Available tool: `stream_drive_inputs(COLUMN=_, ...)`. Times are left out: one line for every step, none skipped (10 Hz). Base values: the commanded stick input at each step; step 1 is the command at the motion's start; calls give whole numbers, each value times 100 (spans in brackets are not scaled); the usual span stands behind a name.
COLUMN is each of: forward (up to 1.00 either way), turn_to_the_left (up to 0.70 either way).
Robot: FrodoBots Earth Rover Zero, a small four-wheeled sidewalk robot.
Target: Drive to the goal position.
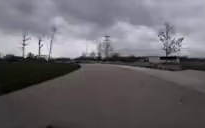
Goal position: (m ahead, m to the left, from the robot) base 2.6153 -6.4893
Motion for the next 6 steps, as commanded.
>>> stream_drive_inputs(forward=100, turn_to_the_left=0)
stream_drive_inputs(forward=100, turn_to_the_left=0)
stream_drive_inputs(forward=100, turn_to_the_left=0)
stream_drive_inputs(forward=100, turn_to_the_left=0)
stream_drive_inputs(forward=100, turn_to_the_left=0)
stream_drive_inputs(forward=100, turn_to_the_left=0)
